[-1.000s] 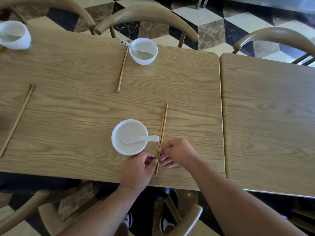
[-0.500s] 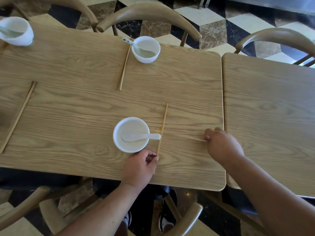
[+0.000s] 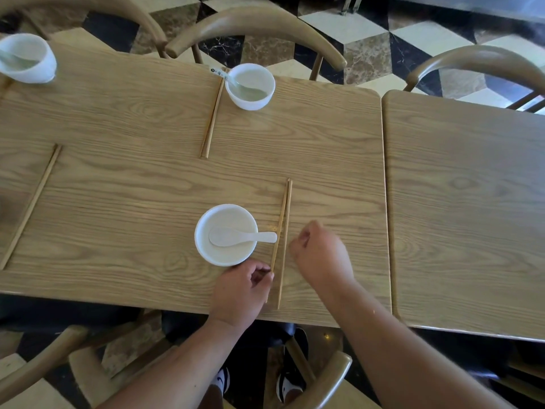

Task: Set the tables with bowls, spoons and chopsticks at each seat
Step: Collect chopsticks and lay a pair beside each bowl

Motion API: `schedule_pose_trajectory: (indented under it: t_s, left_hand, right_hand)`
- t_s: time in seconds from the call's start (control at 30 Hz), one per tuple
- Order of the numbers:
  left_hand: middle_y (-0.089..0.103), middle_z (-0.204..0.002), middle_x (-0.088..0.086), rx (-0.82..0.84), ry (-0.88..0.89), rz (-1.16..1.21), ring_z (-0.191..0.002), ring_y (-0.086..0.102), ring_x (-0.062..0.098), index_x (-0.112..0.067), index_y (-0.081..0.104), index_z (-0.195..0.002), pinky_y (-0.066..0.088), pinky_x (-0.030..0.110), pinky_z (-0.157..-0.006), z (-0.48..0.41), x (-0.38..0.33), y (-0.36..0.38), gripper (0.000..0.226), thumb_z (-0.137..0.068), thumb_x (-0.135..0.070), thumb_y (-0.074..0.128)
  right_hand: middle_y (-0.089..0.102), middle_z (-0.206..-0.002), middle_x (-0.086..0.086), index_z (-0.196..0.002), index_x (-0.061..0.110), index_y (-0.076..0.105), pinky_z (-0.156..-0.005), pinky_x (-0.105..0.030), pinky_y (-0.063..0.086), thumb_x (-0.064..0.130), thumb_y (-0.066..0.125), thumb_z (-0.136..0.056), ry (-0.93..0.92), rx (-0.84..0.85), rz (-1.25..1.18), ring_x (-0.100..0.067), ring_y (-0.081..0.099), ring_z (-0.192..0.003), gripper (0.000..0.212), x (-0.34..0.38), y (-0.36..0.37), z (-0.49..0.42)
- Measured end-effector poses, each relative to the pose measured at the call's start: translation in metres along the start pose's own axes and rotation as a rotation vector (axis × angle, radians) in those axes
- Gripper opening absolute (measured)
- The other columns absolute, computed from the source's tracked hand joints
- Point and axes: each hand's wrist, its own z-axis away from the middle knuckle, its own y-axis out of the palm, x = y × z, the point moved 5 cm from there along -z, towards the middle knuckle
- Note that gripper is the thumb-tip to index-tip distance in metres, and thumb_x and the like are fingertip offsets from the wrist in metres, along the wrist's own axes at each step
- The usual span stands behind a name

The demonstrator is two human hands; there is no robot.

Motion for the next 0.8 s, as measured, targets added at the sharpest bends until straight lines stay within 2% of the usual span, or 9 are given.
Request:
schedule_pose_trajectory:
  t_s: [0.1,0.23,0.37,0.47,0.53,0.6,0.67,0.8]
  left_hand:
    - [0.076,-0.073,-0.014,-0.007,0.008,-0.010,-0.064,0.071,0.004,-0.029,0.075,-0.101,0.062,0.037,-0.074,0.000,0.001,-0.001,0.007,-0.094,-0.029,0.077]
    - [0.077,-0.079,-0.016,-0.002,-0.001,0.000,-0.065,0.072,0.005,-0.030,0.075,-0.101,0.063,0.041,-0.075,-0.001,0.002,0.000,0.008,-0.094,-0.029,0.077]
    - [0.074,-0.070,-0.015,-0.009,0.017,-0.041,-0.064,0.071,0.001,-0.027,0.077,-0.104,0.062,0.037,-0.074,-0.002,0.003,0.000,0.010,-0.094,-0.031,0.078]
    - [0.074,-0.068,-0.013,-0.003,0.010,-0.035,-0.063,0.071,0.004,-0.028,0.076,-0.103,0.062,0.039,-0.073,-0.002,0.003,0.000,0.009,-0.094,-0.031,0.078]
    - [0.074,-0.066,-0.012,-0.003,0.006,-0.027,-0.061,0.071,0.005,-0.028,0.076,-0.101,0.063,0.040,-0.073,-0.003,0.003,-0.001,0.008,-0.094,-0.030,0.078]
    - [0.074,-0.066,-0.011,0.009,-0.003,0.001,-0.061,0.071,0.005,-0.027,0.075,-0.100,0.063,0.040,-0.074,-0.002,0.002,0.000,0.006,-0.095,-0.027,0.077]
    - [0.075,-0.066,-0.011,0.025,-0.016,0.046,-0.060,0.072,0.006,-0.026,0.074,-0.098,0.063,0.039,-0.075,-0.001,0.002,0.000,0.004,-0.096,-0.024,0.076]
    - [0.074,-0.064,-0.012,0.021,-0.009,0.050,-0.060,0.072,0.007,-0.027,0.073,-0.095,0.061,0.034,-0.073,-0.001,0.003,0.000,0.005,-0.096,-0.023,0.076]
  right_hand:
    - [0.065,-0.081,0.010,-0.099,0.024,0.061,-0.053,-0.025,0.041,0.036,0.066,-0.093,0.100,0.110,-0.061,-0.005,0.057,-0.069,0.015,-0.009,0.023,0.020]
    - [0.069,-0.076,0.007,-0.093,0.021,0.066,-0.055,-0.026,0.050,0.026,0.064,-0.094,0.131,0.107,-0.120,-0.009,0.064,-0.068,0.005,-0.006,0.033,0.021]
    - [0.075,-0.073,0.001,-0.089,0.022,0.066,-0.069,-0.040,0.064,0.026,0.062,-0.094,0.154,0.130,-0.239,-0.020,0.074,-0.069,0.007,0.001,0.036,0.011]
    - [0.077,-0.070,-0.002,-0.083,0.022,0.065,-0.070,-0.048,0.066,0.028,0.066,-0.090,0.187,0.162,-0.339,-0.026,0.076,-0.069,0.009,-0.001,0.040,0.006]
    - [0.077,-0.072,-0.003,-0.086,0.020,0.065,-0.071,-0.049,0.066,0.026,0.067,-0.090,0.197,0.179,-0.356,-0.027,0.077,-0.071,0.008,0.000,0.041,0.004]
    - [0.076,-0.084,0.000,-0.098,0.018,0.063,-0.073,-0.040,0.063,0.020,0.064,-0.090,0.164,0.161,-0.246,-0.025,0.074,-0.080,0.008,-0.001,0.035,0.001]
    - [0.068,-0.097,0.003,-0.111,0.020,0.060,-0.069,-0.032,0.050,0.012,0.059,-0.090,0.104,0.107,-0.060,-0.022,0.065,-0.085,0.023,-0.005,0.020,-0.003]
    - [0.050,-0.095,0.003,-0.114,0.025,0.060,-0.054,-0.025,0.033,0.005,0.052,-0.095,0.032,0.063,0.225,-0.020,0.049,-0.073,0.029,-0.029,-0.022,-0.012]
